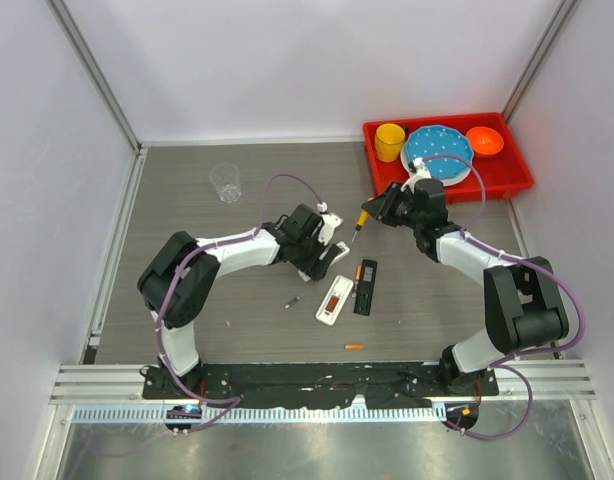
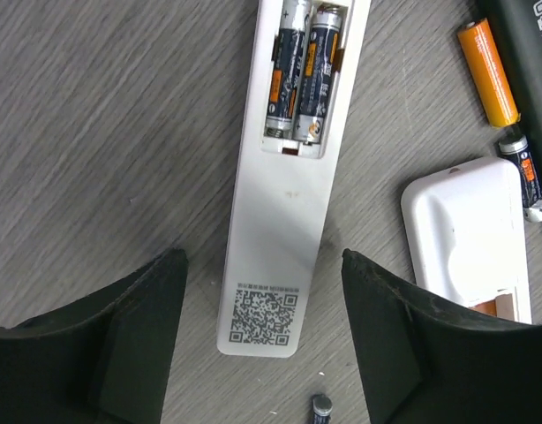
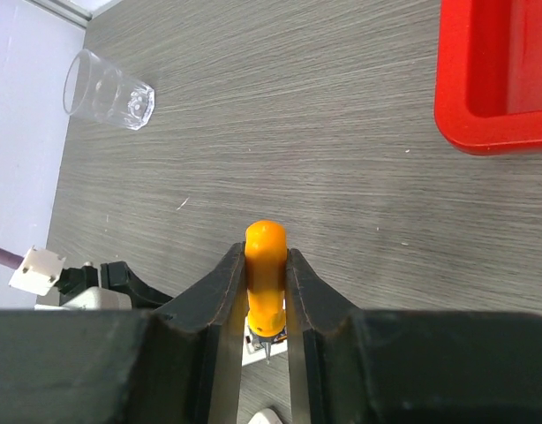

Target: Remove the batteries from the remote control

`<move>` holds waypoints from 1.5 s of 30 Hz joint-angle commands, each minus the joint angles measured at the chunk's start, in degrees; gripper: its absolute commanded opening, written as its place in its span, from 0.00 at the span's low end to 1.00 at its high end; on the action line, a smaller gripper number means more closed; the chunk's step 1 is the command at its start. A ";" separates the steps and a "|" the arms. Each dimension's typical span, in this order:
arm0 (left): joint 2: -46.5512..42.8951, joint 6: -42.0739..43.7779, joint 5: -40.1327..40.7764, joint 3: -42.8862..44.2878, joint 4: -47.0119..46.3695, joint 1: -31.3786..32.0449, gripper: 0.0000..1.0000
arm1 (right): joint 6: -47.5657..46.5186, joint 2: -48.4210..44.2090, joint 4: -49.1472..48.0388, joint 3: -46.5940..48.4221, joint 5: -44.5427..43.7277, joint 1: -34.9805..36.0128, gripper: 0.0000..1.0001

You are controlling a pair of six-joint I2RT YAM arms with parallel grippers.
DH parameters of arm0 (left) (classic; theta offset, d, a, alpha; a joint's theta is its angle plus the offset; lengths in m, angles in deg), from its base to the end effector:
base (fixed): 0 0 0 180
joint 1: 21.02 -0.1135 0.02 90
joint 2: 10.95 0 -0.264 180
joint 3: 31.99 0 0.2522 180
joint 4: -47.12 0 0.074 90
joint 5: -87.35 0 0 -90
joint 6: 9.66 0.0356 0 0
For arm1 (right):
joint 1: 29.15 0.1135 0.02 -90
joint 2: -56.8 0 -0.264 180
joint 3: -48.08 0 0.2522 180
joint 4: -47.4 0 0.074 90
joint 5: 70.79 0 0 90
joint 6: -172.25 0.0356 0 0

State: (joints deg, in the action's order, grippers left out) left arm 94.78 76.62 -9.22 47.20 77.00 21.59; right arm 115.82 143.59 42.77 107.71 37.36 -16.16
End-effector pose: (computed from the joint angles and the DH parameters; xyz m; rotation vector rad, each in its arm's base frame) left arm 0.2752 -0.2587 0.1638 0.9119 2.4471 -0.4477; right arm 0.3183 0.0848 0.2206 0.1495 2.0348 0.8331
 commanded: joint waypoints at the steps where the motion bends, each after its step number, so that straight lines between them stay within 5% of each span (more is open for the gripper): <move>1: 3.16 1.70 -2.48 0.58 0.67 -0.25 0.69 | -0.51 -0.12 -3.32 2.47 1.18 -0.16 0.01; 6: 3.34 2.85 -3.80 -0.56 -0.65 -0.25 0.36 | -0.51 0.49 -4.80 2.03 1.09 -0.16 0.01; 13: 1.41 2.94 -5.03 -2.50 0.14 -0.25 0.22 | -0.95 2.07 -7.09 1.59 0.30 0.10 0.01; 45: -2.37 0.91 -4.86 -6.81 2.34 -0.16 0.19 | -6.49 6.47 -4.11 2.04 -5.41 6.60 0.01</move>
State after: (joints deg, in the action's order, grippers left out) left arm 91.96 78.82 -13.26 42.35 74.14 21.24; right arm 109.98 151.08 40.19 110.59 32.69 -10.01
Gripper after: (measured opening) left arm 0.414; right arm 0.258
